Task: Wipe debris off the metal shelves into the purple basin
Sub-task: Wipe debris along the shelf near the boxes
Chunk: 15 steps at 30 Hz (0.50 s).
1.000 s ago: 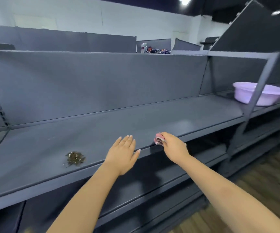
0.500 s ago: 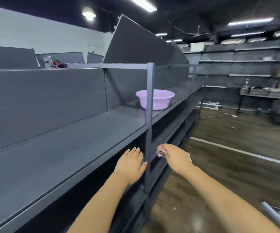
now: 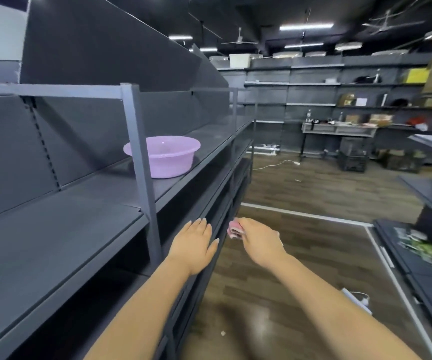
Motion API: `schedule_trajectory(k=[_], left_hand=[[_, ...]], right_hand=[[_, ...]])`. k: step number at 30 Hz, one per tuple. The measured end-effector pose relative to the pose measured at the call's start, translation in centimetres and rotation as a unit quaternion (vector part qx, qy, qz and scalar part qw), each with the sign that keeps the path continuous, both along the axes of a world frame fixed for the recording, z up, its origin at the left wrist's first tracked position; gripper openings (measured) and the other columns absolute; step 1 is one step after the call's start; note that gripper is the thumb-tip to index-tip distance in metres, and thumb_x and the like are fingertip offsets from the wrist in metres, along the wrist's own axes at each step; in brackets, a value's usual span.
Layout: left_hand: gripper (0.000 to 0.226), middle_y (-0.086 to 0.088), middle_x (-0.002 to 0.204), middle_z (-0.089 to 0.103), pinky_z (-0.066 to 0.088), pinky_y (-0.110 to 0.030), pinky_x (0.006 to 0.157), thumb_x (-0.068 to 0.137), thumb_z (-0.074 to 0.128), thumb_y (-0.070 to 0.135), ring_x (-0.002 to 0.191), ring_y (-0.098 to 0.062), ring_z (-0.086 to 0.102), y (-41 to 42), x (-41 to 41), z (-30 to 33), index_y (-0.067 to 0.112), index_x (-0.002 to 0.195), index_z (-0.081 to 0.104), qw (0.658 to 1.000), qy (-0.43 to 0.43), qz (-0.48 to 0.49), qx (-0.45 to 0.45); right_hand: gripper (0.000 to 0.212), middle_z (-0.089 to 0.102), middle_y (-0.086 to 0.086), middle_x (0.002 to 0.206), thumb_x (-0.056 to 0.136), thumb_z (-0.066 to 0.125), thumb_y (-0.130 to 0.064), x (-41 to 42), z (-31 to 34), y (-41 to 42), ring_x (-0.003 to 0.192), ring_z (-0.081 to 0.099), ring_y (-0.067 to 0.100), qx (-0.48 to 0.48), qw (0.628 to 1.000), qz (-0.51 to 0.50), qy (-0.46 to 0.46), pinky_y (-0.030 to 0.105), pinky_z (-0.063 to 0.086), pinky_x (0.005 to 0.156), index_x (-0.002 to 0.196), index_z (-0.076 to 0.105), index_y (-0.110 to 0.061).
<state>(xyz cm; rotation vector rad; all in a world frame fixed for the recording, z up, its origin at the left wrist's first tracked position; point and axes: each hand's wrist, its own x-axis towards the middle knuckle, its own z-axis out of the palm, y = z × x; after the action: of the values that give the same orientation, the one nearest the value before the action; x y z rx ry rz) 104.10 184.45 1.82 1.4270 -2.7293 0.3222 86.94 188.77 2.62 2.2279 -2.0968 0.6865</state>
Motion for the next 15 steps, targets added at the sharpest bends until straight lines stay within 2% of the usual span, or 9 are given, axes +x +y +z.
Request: schedule_trajectory(k=[3, 6, 9, 10, 12, 15], left_hand=[[0.058, -0.009, 0.160, 0.014, 0.001, -0.031, 0.118, 0.104, 0.015, 0.039, 0.147, -0.019, 0.009, -4.6, -1.1, -0.1, 0.007, 0.152, 0.016, 1.000, 0.008, 0.007, -0.013], [0.057, -0.009, 0.159, 0.016, 0.002, -0.031, 0.118, 0.104, 0.015, 0.039, 0.147, -0.020, 0.010, -9.8, -1.7, 0.5, 0.007, 0.151, 0.018, 0.999, 0.037, 0.020, -0.025], [0.070, -0.011, 0.156, 0.024, 0.007, -0.030, 0.117, 0.097, 0.001, 0.047, 0.145, -0.022, 0.019, -15.3, -2.1, 1.8, 0.006, 0.148, 0.027, 0.995, 0.072, 0.058, -0.041], [0.071, -0.013, 0.153, 0.031, 0.012, -0.030, 0.115, 0.096, 0.001, 0.048, 0.141, -0.023, 0.026, -17.0, -2.1, 2.4, 0.006, 0.145, 0.033, 0.991, 0.097, 0.078, -0.040], [0.053, -0.015, 0.138, 0.047, 0.026, -0.031, 0.105, 0.103, 0.019, 0.040, 0.126, -0.027, 0.042, -20.4, -2.3, 3.5, 0.004, 0.131, 0.047, 0.978, 0.167, 0.118, -0.041], [0.043, -0.015, 0.119, 0.057, 0.035, -0.034, 0.090, 0.103, 0.028, 0.034, 0.109, -0.030, 0.050, -24.1, -2.7, 4.4, 0.002, 0.112, 0.056, 0.930, 0.318, 0.184, -0.017]], right_hand=[[0.024, 0.058, -0.004, 0.095, 0.083, 0.036, -0.001, -0.6, 0.0, -4.2, 0.089, 0.053, 0.020, -0.004, 1.000, 0.011, 0.006, 0.032, 0.029, 0.060, 0.086, 0.051, -0.020], [0.024, 0.061, -0.001, 0.099, 0.082, 0.036, 0.002, -1.4, 0.5, -10.3, 0.090, 0.055, 0.022, -0.015, 0.999, 0.038, 0.009, 0.031, 0.033, 0.063, 0.089, 0.052, -0.015], [0.029, 0.061, 0.000, 0.102, 0.082, 0.039, 0.002, -1.9, 2.0, -16.6, 0.092, 0.058, 0.022, -0.029, 0.998, 0.056, 0.003, 0.035, 0.047, 0.078, 0.095, 0.056, -0.017], [0.029, 0.061, 0.001, 0.103, 0.082, 0.040, 0.001, -1.9, 2.7, -18.5, 0.093, 0.058, 0.023, -0.041, 0.997, 0.063, 0.006, 0.039, 0.048, 0.082, 0.097, 0.057, -0.017], [0.030, 0.061, 0.005, 0.108, 0.083, 0.041, 0.002, -1.9, 4.0, -22.1, 0.097, 0.058, 0.025, -0.058, 0.995, 0.075, 0.008, 0.043, 0.047, 0.086, 0.103, 0.059, -0.012], [0.027, 0.061, 0.001, 0.102, 0.084, 0.037, 0.000, -2.1, 5.4, -26.2, 0.092, 0.056, 0.022, -0.067, 0.993, 0.090, 0.023, 0.036, 0.046, 0.079, 0.095, 0.057, -0.013]])
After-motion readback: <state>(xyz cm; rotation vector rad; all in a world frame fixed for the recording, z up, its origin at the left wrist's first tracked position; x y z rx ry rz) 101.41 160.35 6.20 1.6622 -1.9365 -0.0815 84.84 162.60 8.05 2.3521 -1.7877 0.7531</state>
